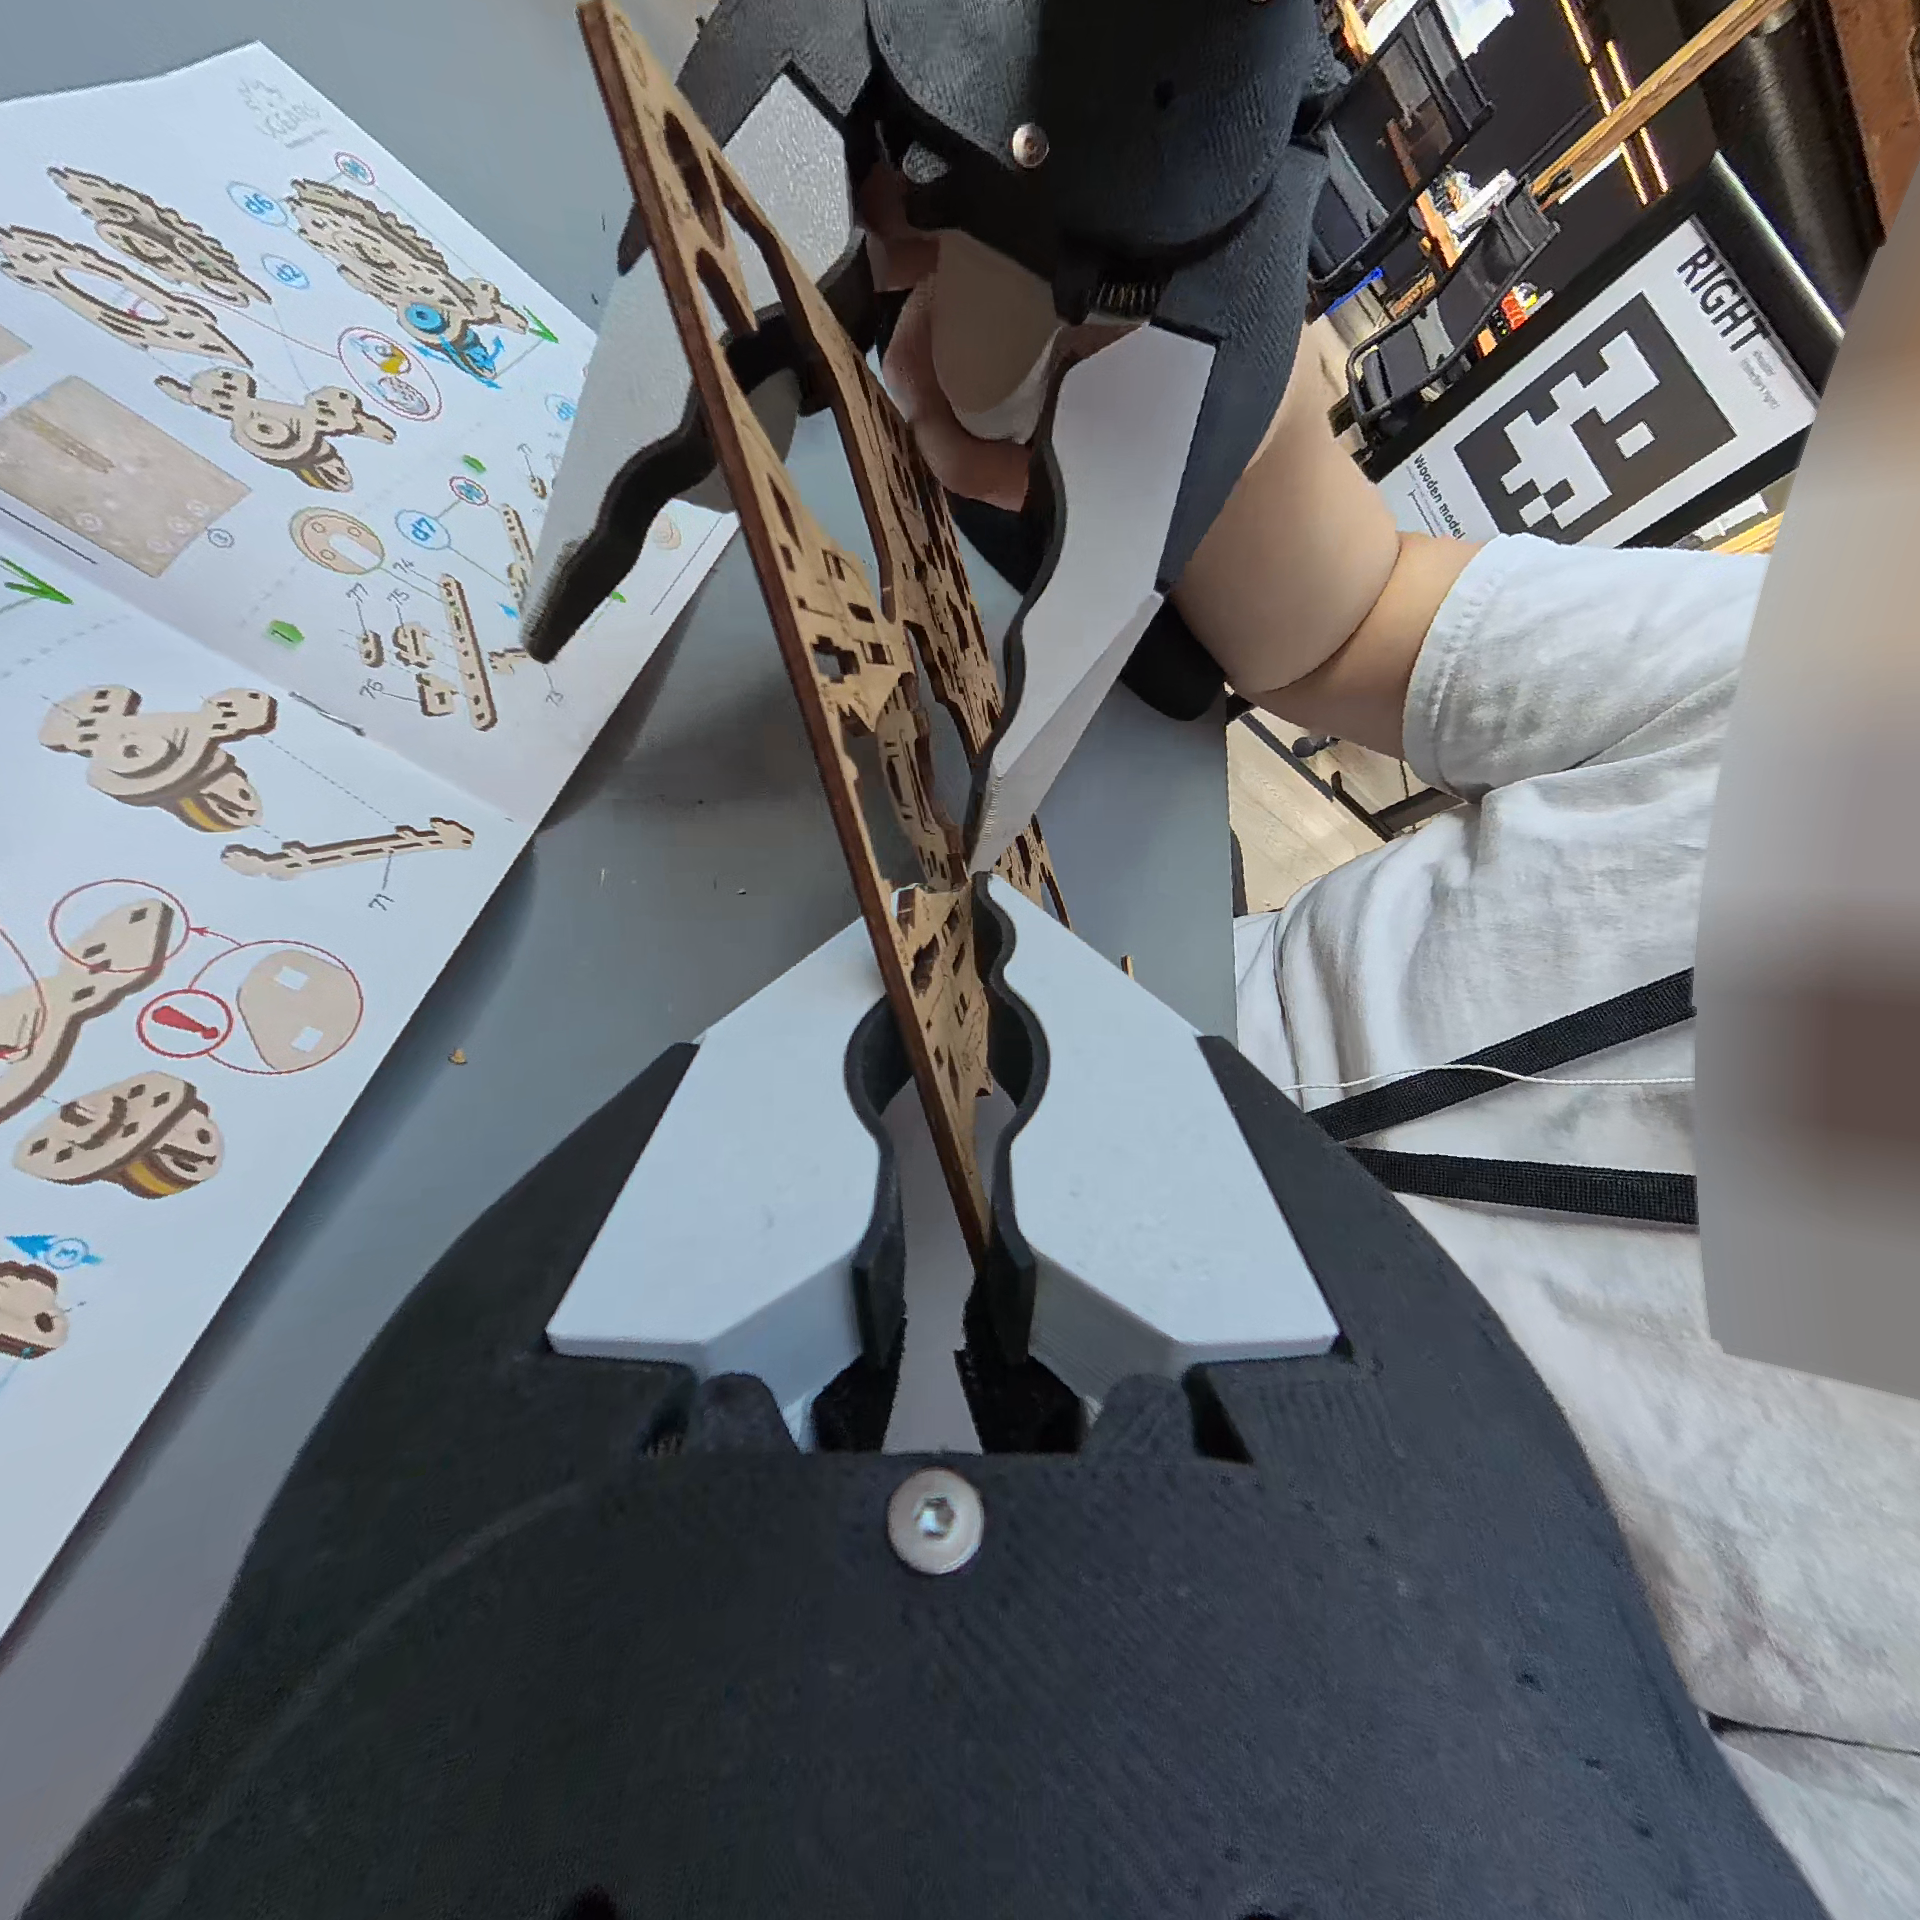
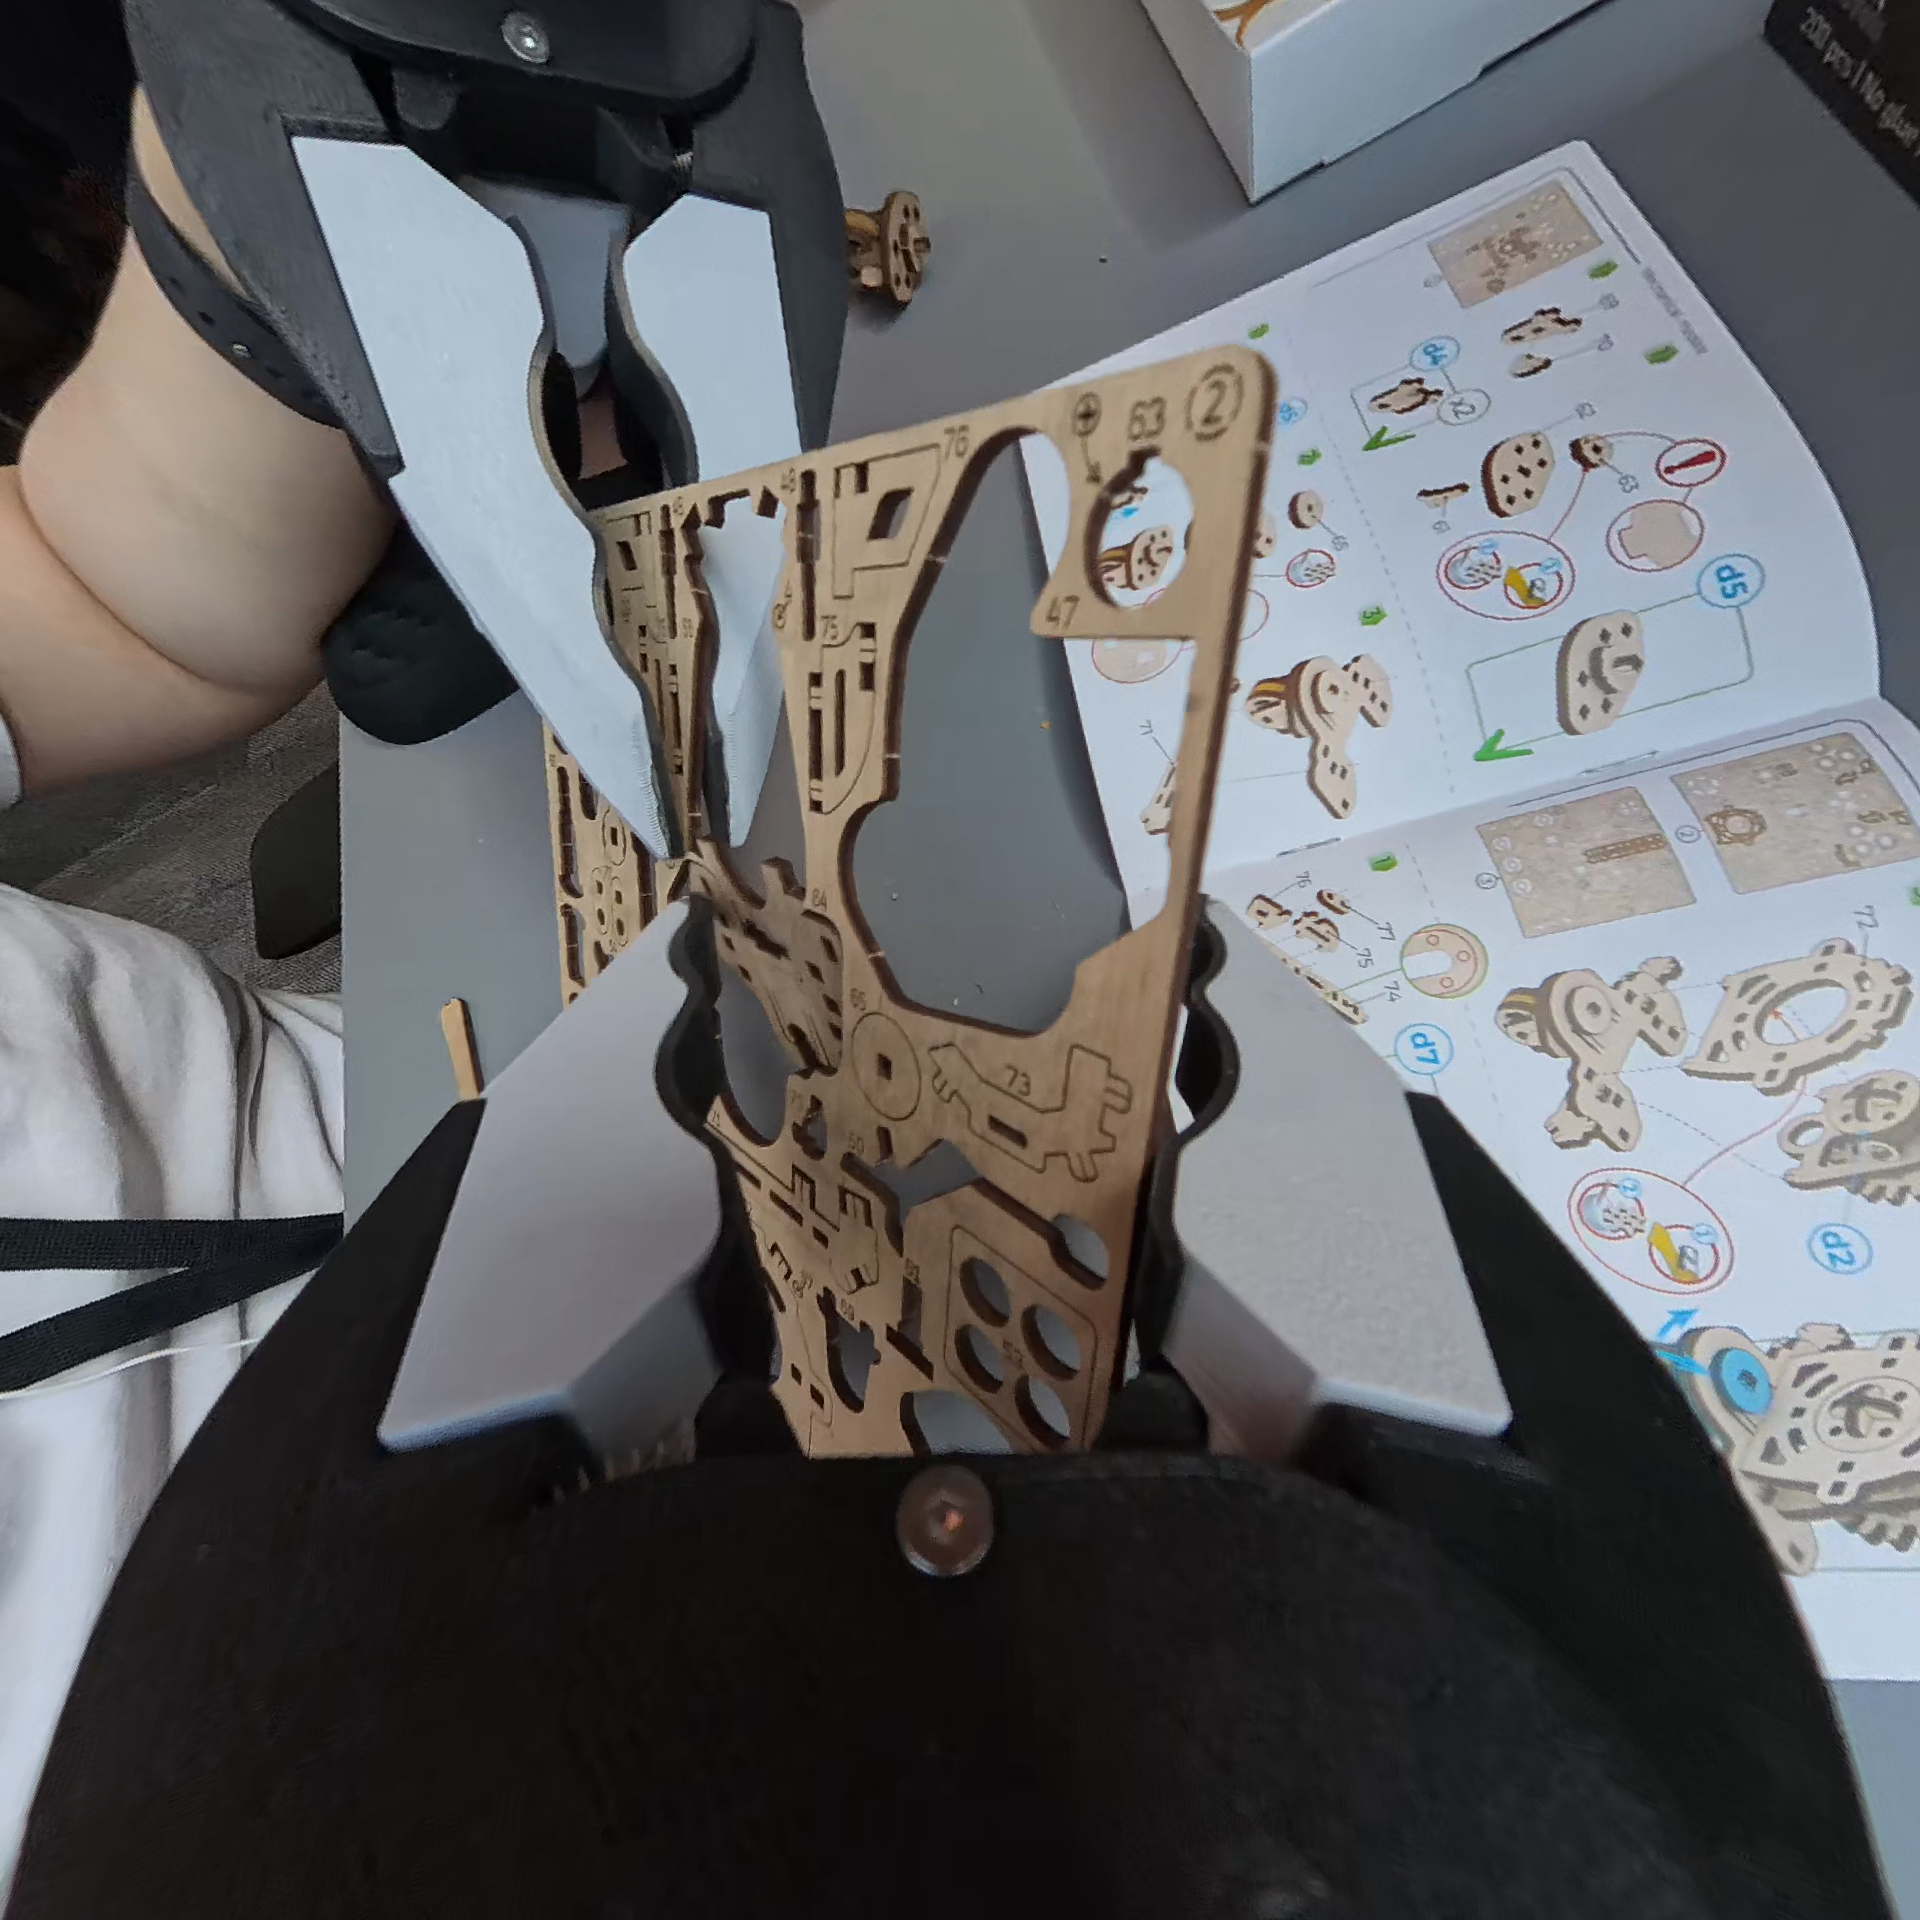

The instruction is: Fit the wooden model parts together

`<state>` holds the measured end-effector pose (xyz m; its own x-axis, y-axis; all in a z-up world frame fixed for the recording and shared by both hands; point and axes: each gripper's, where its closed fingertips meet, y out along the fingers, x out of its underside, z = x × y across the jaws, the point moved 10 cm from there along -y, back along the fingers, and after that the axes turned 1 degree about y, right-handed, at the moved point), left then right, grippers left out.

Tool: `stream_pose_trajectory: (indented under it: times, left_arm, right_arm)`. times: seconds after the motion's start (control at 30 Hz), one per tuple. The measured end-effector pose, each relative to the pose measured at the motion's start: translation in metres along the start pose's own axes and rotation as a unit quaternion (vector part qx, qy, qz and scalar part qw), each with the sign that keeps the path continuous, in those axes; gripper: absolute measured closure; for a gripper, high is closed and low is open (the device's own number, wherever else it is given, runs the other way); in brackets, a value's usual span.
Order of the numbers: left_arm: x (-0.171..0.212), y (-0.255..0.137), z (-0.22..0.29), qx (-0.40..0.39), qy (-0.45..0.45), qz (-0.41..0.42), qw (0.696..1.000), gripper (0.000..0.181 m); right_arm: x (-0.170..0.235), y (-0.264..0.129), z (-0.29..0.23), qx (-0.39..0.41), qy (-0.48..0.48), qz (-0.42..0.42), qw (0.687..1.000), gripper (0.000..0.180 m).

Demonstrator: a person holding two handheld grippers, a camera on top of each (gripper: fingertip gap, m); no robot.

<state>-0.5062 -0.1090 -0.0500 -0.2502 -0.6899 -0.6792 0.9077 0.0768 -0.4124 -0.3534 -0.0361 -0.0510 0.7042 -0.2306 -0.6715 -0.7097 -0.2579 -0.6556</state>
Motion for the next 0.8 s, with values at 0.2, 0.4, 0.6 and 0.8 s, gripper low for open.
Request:
stream_pose_trajectory:
  times: [0.2,0.4,0.6,0.8]
  left_arm:
    - [-0.001,-0.006,0.0,-0.008,0.028,0.015,0.999,0.175]
    - [-0.002,-0.011,-0.002,-0.005,0.045,0.029,0.999,0.175]
    - [-0.006,-0.034,0.009,0.044,0.089,0.089,0.991,0.179]
    - [-0.013,-0.054,0.018,0.099,0.106,0.178,0.973,0.18]
  right_arm:
    - [0.008,-0.025,0.003,-0.022,-0.075,0.023,0.997,0.113]
    - [0.01,-0.04,0.024,-0.063,-0.028,0.108,0.992,0.115]
    - [0.001,-0.078,0.032,-0.15,-0.012,0.354,0.923,0.121]
    - [0.007,-0.092,0.047,-0.102,0.025,0.375,0.921,0.137]
